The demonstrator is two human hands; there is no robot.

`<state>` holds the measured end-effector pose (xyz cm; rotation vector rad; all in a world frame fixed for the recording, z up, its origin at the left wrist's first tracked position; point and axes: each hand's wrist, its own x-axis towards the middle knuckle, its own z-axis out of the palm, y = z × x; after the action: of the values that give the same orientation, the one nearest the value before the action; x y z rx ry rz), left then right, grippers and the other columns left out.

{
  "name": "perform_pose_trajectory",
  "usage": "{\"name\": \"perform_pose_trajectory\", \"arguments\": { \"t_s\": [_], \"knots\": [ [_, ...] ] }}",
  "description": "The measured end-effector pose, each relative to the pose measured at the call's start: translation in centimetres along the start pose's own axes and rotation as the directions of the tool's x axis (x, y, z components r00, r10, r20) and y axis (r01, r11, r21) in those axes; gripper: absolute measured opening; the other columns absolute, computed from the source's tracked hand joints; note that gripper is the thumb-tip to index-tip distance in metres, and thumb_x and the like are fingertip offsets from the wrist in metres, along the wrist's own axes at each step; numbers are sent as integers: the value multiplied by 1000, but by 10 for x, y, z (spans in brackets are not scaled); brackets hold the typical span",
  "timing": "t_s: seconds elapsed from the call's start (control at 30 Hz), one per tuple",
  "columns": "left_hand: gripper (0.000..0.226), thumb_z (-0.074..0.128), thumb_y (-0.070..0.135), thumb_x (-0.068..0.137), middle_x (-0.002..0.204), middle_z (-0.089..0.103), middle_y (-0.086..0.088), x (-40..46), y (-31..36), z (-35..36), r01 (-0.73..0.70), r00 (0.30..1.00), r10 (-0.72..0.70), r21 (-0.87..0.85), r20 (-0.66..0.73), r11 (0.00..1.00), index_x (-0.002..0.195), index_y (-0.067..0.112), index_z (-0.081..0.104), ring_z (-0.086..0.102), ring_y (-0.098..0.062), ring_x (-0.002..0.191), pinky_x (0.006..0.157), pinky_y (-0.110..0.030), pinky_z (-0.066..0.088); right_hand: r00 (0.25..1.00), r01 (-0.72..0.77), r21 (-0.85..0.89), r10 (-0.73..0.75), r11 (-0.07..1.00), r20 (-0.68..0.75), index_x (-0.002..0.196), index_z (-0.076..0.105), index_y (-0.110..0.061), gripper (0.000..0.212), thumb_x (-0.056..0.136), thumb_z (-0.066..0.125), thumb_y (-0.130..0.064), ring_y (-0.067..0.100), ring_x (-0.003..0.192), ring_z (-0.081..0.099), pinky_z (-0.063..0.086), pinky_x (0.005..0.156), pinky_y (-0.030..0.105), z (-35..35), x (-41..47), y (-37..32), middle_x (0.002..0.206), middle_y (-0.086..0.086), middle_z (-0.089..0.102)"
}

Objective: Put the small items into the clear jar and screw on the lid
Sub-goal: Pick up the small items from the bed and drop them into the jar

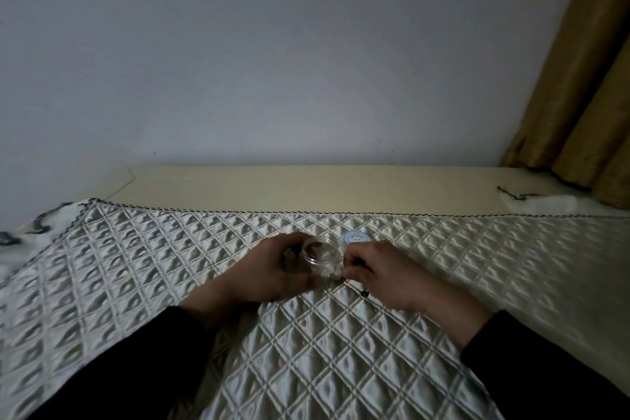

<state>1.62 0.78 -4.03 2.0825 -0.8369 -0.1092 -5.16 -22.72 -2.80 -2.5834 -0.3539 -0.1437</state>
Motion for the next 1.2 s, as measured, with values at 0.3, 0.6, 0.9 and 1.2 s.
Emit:
{"name": "perform_pose_trajectory", "arguments": {
  "t_s": [0.3,0.6,0.9,1.2],
  "knots": [
    [68,89,62,65,119,86,1,1,-3,0,32,999,-32,-18,14,999,126,34,77,83,-29,115,106,-58,65,951,78,100,-44,992,-307,71,52,-27,27,93,63,-15,1,60,52,38,56,20,-15,1,-3,63,-11,55],
    [57,90,60,67,113,87,-5,2,-3,1,24,1000,-24,-40,12,999,118,41,75,84,-28,104,99,-61,66,873,311,130,-229,942,-431,85,58,-12,11,94,63,-12,13,71,53,43,65,29,-4,9,-24,78,-3,57],
    [55,89,61,68,109,86,-5,1,0,1,23,1000,-22,-29,7,999,115,36,75,81,-21,94,96,-59,67,873,322,106,-252,941,-418,82,57,-15,14,93,64,-10,-2,72,49,39,65,19,4,13,-22,76,-12,52],
    [49,96,45,76,111,86,-9,0,-2,1,51,999,-51,-29,6,998,117,25,78,82,-38,107,98,-60,66,875,322,89,-260,943,-407,82,62,-12,12,92,66,-7,-2,72,49,38,67,19,3,13,-24,76,-10,53]
  ]
}}
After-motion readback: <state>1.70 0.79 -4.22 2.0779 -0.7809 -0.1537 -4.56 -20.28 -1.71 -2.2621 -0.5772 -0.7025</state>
